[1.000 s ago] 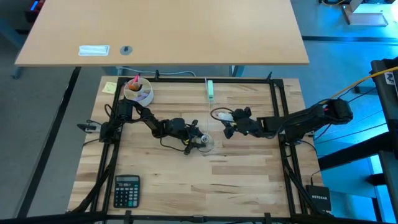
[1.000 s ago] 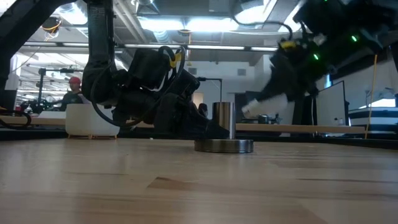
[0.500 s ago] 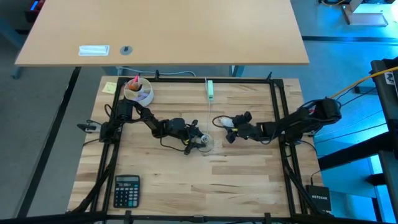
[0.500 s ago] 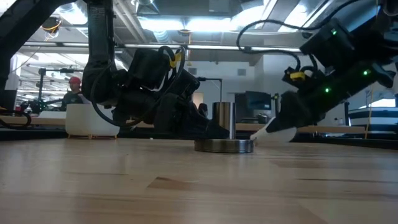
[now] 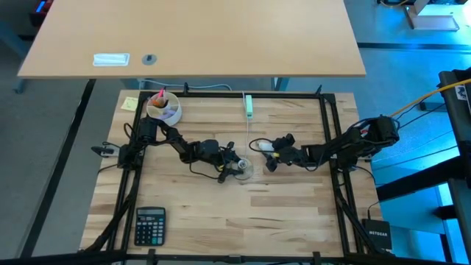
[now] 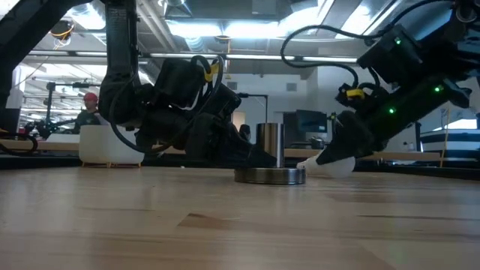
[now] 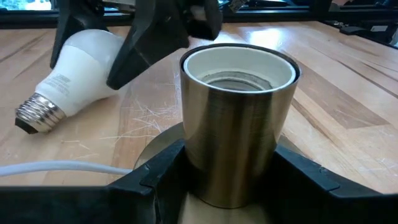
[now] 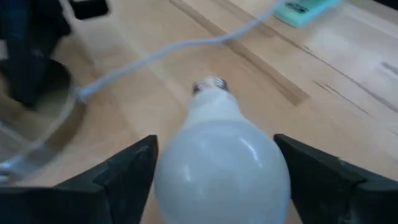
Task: Screw lightbulb
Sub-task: Remove the lightbulb from the lamp, then return to Home Position
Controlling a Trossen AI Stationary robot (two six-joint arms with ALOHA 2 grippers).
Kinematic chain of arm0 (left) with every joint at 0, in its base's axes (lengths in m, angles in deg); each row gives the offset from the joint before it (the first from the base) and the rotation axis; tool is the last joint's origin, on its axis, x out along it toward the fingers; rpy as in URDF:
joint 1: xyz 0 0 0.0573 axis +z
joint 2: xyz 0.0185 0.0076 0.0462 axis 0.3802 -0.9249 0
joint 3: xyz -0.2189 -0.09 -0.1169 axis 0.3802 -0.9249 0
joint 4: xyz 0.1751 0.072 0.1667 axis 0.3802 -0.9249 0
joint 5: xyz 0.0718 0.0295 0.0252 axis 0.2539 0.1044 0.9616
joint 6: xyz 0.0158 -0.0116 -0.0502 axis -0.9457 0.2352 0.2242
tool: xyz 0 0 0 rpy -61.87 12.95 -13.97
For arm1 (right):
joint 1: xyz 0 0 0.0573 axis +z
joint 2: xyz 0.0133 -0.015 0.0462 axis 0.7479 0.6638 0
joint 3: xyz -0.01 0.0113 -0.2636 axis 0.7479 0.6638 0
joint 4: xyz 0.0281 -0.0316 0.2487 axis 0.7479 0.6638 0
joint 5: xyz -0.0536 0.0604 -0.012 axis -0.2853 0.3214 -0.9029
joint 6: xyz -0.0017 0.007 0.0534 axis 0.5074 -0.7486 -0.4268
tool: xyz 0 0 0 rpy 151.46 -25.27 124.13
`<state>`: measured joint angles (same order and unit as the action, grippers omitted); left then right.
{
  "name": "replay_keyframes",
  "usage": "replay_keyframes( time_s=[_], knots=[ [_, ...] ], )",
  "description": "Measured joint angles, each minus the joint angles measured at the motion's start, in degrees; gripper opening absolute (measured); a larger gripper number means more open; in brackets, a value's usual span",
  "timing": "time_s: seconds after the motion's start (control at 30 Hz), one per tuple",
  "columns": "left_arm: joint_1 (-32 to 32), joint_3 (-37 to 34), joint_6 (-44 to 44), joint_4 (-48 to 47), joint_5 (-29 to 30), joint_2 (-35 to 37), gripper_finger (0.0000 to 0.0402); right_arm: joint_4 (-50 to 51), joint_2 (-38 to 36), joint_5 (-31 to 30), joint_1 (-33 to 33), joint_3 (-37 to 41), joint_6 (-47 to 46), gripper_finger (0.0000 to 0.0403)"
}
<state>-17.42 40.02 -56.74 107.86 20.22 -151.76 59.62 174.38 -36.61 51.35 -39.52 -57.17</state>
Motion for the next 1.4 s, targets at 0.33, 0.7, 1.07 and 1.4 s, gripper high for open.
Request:
replay_keyframes(
  time_s=[0.33,0.7,1.07,1.4],
  knots=[
    [0.0,0.0,0.0,0.2,0.0,0.0,0.0192,3.4,-0.8,2.2,0.0,-4.2,0.6,0.0390],
    [0.0,-0.2,2.1,-0.7,0.2,2.4,0.0192,27.2,-11.8,6.7,0.0,-18.7,2.9,0.0386],
    [0.0,-0.2,8.0,-5.2,0.1,5.6,0.0288,28.7,-12.1,10.1,0.0,-20.8,0.0,0.0386],
    [1.2,-2.5,2.5,-9.6,0.1,17.4,0.0324,28.2,-12.5,10.2,0.0,-20.8,0.1,0.0386]
  ],
)
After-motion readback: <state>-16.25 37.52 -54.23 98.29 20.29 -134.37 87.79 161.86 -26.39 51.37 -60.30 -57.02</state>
